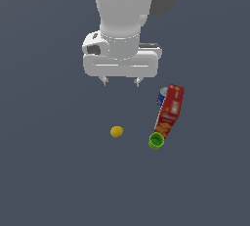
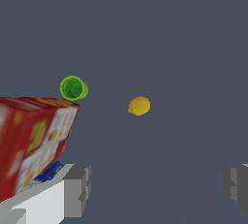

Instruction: Pick up a designated object from a clutter of objects.

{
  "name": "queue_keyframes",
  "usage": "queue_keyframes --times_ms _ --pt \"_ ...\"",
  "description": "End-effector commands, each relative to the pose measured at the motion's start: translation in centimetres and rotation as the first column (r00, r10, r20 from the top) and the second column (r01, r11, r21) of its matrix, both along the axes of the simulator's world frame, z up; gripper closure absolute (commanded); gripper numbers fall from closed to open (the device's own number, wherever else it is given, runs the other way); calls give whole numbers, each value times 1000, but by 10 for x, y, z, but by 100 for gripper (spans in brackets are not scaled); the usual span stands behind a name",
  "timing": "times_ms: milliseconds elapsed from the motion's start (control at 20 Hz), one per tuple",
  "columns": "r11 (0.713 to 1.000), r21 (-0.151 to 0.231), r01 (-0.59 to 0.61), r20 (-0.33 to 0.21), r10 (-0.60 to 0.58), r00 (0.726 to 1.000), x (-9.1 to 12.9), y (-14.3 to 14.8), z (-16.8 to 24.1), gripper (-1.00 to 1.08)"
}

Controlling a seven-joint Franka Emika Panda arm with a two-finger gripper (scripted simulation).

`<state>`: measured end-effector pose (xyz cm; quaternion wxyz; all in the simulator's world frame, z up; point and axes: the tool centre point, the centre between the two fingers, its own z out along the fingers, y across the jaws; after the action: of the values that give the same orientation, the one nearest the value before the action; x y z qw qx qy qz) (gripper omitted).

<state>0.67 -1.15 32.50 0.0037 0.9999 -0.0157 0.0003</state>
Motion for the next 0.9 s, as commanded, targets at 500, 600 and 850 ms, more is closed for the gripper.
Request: queue_keyframes --times_ms 500,600,850 --pt "997 -29 -76 12 77 997 0 19 13 -92" --pt "997 -28 -74 11 74 997 0 19 12 -92" --pt "998 -26 -62 12 62 998 -1 26 5 -92"
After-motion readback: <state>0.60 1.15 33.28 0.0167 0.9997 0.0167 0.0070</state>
